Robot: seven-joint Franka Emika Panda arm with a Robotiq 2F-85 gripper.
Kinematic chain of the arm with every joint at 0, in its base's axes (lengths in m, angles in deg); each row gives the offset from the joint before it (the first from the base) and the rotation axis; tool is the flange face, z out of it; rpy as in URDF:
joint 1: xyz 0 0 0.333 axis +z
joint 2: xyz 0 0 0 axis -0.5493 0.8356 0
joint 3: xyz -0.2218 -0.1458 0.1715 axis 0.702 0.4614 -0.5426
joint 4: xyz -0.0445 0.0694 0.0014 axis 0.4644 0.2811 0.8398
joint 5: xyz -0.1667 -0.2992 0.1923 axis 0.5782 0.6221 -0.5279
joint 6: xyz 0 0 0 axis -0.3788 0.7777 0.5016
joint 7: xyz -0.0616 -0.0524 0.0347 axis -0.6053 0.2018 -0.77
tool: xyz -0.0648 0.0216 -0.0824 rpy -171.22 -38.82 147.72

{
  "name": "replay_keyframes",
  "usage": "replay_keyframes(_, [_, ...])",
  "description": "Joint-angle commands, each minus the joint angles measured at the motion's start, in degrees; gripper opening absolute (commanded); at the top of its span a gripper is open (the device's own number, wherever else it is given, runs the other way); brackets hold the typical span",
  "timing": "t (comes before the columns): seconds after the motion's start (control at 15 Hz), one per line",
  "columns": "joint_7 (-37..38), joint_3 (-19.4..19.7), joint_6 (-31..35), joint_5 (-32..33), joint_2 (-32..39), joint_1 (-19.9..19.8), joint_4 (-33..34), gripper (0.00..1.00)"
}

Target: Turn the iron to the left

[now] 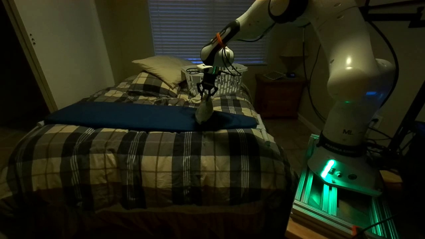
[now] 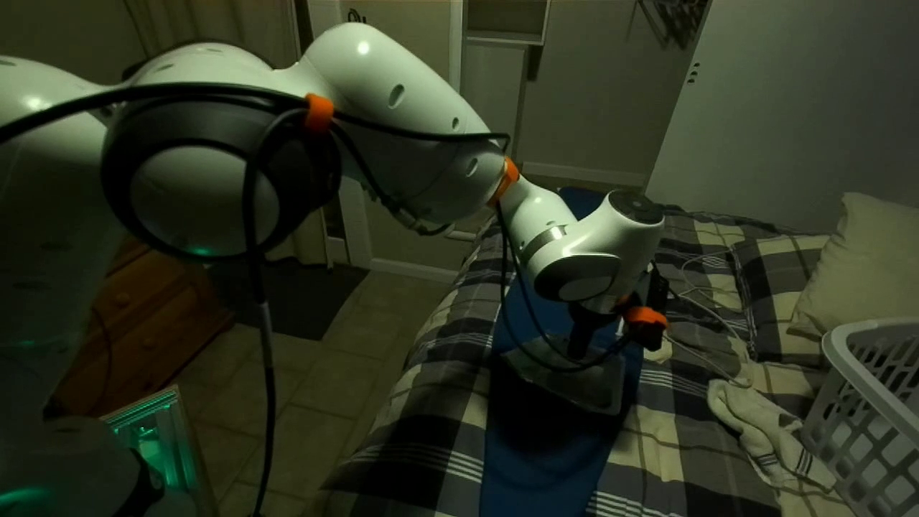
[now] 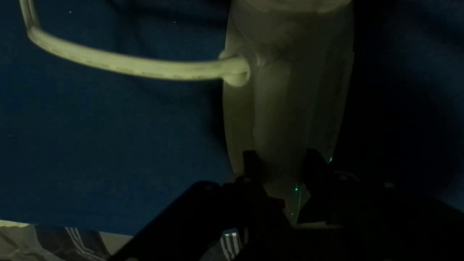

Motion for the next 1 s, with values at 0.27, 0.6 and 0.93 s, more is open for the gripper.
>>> replay_keyframes(0.27, [-1.6,0.7,0.6,-3.1,-3.9,0.3,-1.8,0.77])
replay_keyframes(0.6, [12.0,4.7,-0.1,-1.6,-9.9,4.6,-1.7,1.00])
replay_keyframes(0.93, [34.5,14.7,-6.6,5.4,-16.1,15.0,-0.6,1.00])
